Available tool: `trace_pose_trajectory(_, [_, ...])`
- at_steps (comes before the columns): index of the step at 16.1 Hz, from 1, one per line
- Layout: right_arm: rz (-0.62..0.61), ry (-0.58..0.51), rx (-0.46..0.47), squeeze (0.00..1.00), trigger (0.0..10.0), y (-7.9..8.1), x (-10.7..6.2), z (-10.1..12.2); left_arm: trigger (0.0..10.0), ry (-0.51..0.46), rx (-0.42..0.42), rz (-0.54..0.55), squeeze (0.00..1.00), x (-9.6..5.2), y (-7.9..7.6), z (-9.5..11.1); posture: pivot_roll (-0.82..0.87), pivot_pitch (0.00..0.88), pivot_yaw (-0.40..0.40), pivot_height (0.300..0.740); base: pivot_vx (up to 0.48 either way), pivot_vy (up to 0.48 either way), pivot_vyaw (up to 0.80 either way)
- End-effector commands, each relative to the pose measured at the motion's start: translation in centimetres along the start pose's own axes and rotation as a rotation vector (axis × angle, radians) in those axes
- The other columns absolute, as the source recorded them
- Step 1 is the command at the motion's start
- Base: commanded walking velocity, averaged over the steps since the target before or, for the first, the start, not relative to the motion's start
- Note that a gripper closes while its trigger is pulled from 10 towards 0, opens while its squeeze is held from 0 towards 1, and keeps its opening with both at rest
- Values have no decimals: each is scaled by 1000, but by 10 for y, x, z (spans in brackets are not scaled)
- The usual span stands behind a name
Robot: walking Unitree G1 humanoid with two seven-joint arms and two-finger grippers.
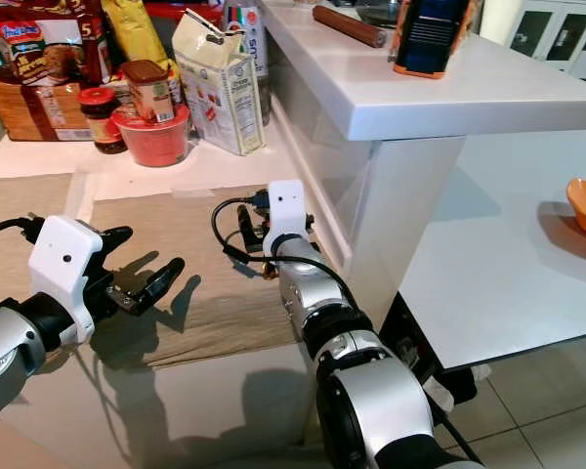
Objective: Setting the table
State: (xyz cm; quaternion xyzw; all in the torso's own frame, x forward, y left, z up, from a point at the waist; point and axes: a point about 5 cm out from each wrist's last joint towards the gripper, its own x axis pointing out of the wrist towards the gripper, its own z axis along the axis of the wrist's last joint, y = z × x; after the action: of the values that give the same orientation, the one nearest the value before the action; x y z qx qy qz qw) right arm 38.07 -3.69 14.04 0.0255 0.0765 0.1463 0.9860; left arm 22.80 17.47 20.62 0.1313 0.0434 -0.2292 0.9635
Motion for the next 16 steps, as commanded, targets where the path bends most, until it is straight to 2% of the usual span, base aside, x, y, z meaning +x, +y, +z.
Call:
trace_pose_trajectory(1, [-16,35,32,0,10000,0,1,-2,10000,-15,13,3,0,-1,2,6,191,0,-38,736,0,0,0])
trace_pose_trajectory(5, [-18,78,52,0,10000,4,0,-9,10000,-20,10,1,0,0,1,8,192,0,-39,736,0,0,0])
trace_pose_trajectory(8, [-68,101,51,0,10000,0,0,-12,10000,-21,9,1,0,0,1,9,189,0,-37,736,0,0,0])
trace_pose_trajectory(10, [-87,131,38,0,10000,-1,0,-15,10000,-22,6,-4,0,2,1,9,185,0,-37,736,0,0,0])
trace_pose_trajectory(14, [-96,233,-45,0,10000,-3,-4,-31,10000,-30,3,-6,0,4,0,11,185,0,-40,736,0,0,0])
trace_pose_trajectory(16, [-96,252,-50,0,10000,-2,-4,-34,10000,-32,3,-5,0,4,0,11,186,0,-41,736,0,0,0])
